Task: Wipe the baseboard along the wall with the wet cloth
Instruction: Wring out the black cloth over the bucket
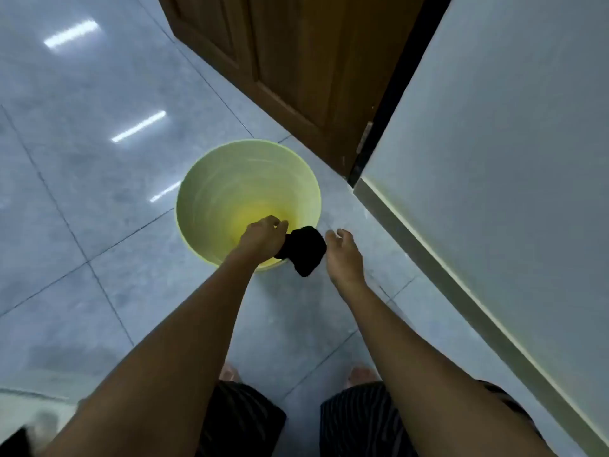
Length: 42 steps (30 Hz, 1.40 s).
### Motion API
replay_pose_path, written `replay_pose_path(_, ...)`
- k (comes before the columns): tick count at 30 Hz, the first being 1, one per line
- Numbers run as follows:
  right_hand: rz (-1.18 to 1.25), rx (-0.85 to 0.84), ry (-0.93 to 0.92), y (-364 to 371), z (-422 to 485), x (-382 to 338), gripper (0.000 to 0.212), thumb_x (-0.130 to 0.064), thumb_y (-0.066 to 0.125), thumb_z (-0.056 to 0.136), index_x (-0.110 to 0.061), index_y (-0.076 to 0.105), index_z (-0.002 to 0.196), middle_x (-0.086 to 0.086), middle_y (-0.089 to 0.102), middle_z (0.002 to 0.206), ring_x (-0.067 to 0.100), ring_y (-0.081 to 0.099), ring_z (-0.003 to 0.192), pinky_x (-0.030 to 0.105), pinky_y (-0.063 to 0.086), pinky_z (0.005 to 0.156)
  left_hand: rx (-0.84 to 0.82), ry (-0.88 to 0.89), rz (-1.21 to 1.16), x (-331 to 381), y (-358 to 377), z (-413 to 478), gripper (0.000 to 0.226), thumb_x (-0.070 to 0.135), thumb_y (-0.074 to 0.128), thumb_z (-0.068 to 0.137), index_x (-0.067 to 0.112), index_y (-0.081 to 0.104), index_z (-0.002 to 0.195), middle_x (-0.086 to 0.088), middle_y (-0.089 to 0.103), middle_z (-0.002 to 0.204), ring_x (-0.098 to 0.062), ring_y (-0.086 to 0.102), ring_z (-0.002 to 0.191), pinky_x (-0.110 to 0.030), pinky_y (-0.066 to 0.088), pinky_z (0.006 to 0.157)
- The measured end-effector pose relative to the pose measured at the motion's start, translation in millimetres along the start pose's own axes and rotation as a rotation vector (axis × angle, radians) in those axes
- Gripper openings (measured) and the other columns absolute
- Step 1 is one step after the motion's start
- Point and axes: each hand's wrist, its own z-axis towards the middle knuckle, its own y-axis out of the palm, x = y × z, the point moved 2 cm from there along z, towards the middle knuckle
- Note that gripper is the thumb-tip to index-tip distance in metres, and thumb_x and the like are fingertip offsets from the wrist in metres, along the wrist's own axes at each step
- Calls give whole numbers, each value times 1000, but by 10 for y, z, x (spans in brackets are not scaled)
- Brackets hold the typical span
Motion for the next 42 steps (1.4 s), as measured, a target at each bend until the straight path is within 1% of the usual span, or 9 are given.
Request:
replay_pose_path(4,330,-123,239,359,280,398,64,-62,22,95,-23,42,141,4,52,136,25,55,108,44,44,93,-294,-175,-274,-141,245,218,67,63,15,93,11,56,91,-12,57,97,-26,56,85,-32,43,76)
replay_pose_path(7,568,-332,324,444,327,509,74,-72,18,89,-26,43,141,9,54,133,29,60,105,53,46,91,-336,-205,-395,-161,299,309,58,68,25,90,15,40,71,-2,40,65,-15,36,55,-23,35,57)
replay_pose_path(12,927,-372,216,310,-11,459,58,-59,36,95,-18,47,135,13,59,115,30,63,90,50,52,80,-97,-25,-604,-164,257,70,30,35,60,90,7,57,79,-8,56,80,-19,55,70,-23,47,68)
replay_pose_path(15,867,-212,96,97,-348,342,34,-27,52,98,-14,51,129,10,62,103,29,63,92,44,54,77,-9,100,-859,-81,135,-334,19,19,62,90,2,58,98,-8,57,85,-15,56,70,-18,48,54)
replay_pose_path(20,742,-175,-207,-427,-1033,13,26,-10,62,90,-10,56,116,13,64,110,27,63,97,36,57,71,177,346,-1055,163,-281,-1125,29,4,62,88,2,57,117,-16,62,115,-23,60,100,-27,50,81)
replay_pose_path(26,695,-191,-448,-878,-1661,-197,26,0,61,84,-6,57,109,14,65,104,27,65,92,34,56,72,111,575,-1216,424,-609,-1893,17,-2,61,86,6,59,101,-9,63,98,-20,62,91,-27,54,77)
replay_pose_path(30,870,-394,-517,-1055,-1967,-164,35,3,55,87,-4,50,121,16,61,112,27,64,94,34,57,70,110,688,-1278,617,-730,-2277,25,-7,64,81,12,60,97,-10,62,105,-26,61,102,-41,50,93)
replay_pose_path(36,1053,-570,-351,-1235,-2158,-86,68,-62,33,93,-5,58,119,17,69,112,32,70,95,36,59,71,9,833,-1210,905,-813,-2646,34,-7,65,81,10,59,109,-7,62,107,-22,59,106,-36,49,96)
replay_pose_path(42,1089,-429,-304,-1145,-2058,99,44,-22,40,102,3,70,82,19,72,67,27,70,52,27,52,39,-59,884,-909,1161,-667,-2702,28,-2,68,80,11,62,104,-7,63,101,-20,61,98,-30,53,87)
